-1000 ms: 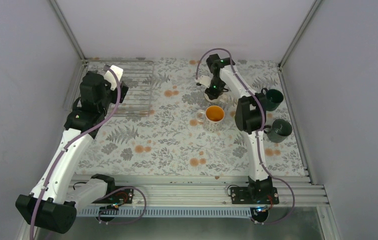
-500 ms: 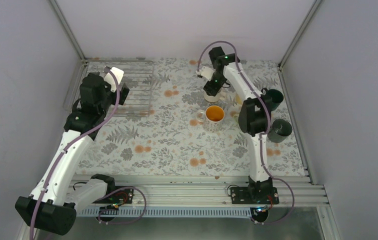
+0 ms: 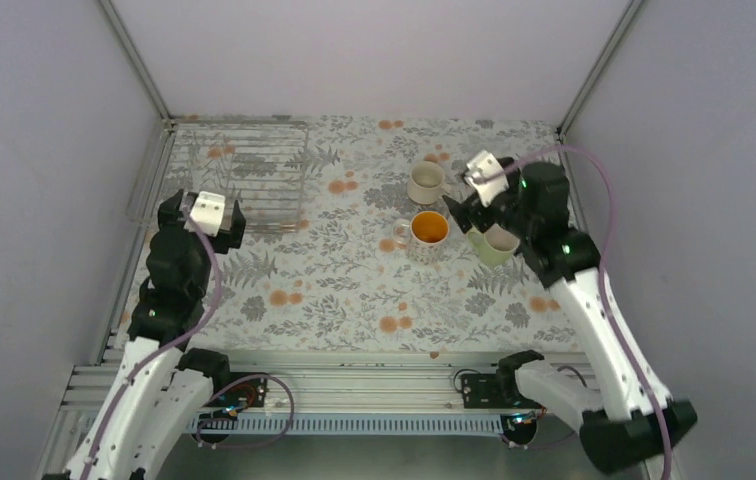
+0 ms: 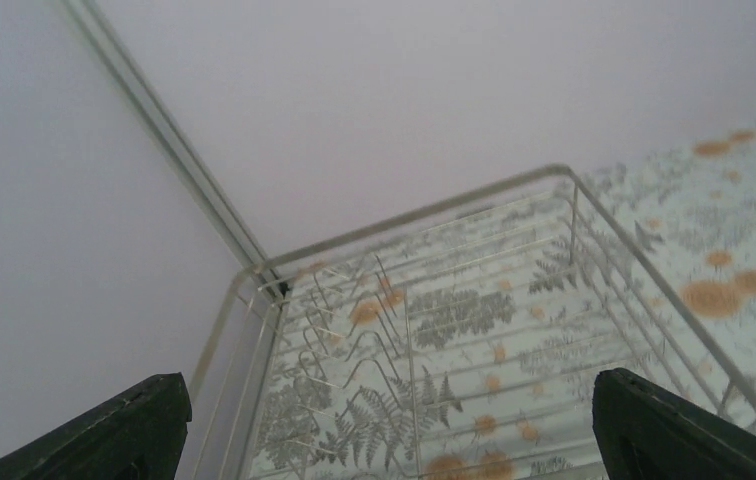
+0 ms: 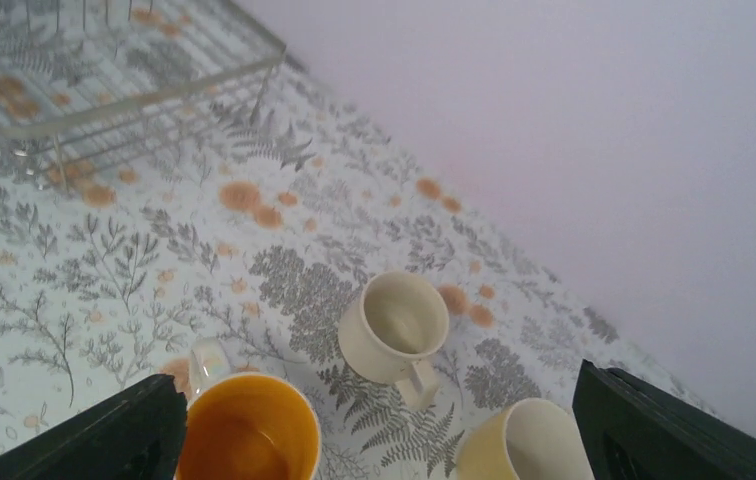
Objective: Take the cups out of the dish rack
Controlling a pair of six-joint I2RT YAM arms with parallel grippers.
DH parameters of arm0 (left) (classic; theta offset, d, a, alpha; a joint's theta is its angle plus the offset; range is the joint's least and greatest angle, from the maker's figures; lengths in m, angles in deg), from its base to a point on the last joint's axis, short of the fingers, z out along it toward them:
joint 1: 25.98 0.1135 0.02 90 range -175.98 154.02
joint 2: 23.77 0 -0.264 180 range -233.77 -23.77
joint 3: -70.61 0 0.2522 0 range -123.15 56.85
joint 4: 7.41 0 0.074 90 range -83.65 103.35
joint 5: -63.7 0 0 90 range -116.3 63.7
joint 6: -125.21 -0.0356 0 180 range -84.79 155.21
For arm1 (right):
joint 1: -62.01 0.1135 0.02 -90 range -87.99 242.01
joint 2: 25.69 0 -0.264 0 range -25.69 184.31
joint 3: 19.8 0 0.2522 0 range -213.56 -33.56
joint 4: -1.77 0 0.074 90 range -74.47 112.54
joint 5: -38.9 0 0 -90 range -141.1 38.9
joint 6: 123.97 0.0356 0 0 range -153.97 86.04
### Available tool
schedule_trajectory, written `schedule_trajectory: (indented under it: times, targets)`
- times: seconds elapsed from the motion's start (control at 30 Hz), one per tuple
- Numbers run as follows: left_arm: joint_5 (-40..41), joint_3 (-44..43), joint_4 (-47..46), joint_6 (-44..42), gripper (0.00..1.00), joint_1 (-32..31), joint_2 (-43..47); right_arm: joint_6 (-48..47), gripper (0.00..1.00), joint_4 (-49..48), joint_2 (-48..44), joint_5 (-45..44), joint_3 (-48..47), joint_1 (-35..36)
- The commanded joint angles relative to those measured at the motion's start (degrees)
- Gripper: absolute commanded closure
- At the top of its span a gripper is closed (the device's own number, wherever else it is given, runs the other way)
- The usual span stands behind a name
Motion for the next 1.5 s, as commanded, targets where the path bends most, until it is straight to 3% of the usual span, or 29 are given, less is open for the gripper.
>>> schedule_trajectory:
  times: [0.0,0.23,0.37,0.5,0.63,0.83,1.47]
  targets:
    - [1.2,5.7,-7.0,5.5,0.00,0.5,6.7,7.1,0.00,-14.5,-11.0,-1.9,13.9,-2.4]
    - [4.7,16.8,-8.1,10.0,0.00,0.5,18.9,23.8,0.00,-27.4,-32.7,-24.4,34.5,-2.6]
    - [6.3,21.5,-8.7,11.7,0.00,0.6,19.9,21.3,0.00,-27.1,-36.6,-19.9,40.7,-2.5]
    - [4.6,23.0,-8.6,12.6,0.00,0.6,20.9,18.1,0.00,-27.5,-38.5,-19.6,45.2,-2.6]
    - [3.0,23.6,-8.5,12.8,0.00,0.6,22.4,20.8,0.00,-29.3,-38.8,-21.3,48.0,-2.6]
    - [5.5,24.9,-8.5,14.4,0.00,0.6,24.8,23.4,0.00,-24.7,-36.2,-13.5,47.5,-2.5]
    - [5.2,26.3,-8.9,14.4,0.00,0.6,26.2,22.0,0.00,-24.4,-34.9,-11.4,47.2,-2.5]
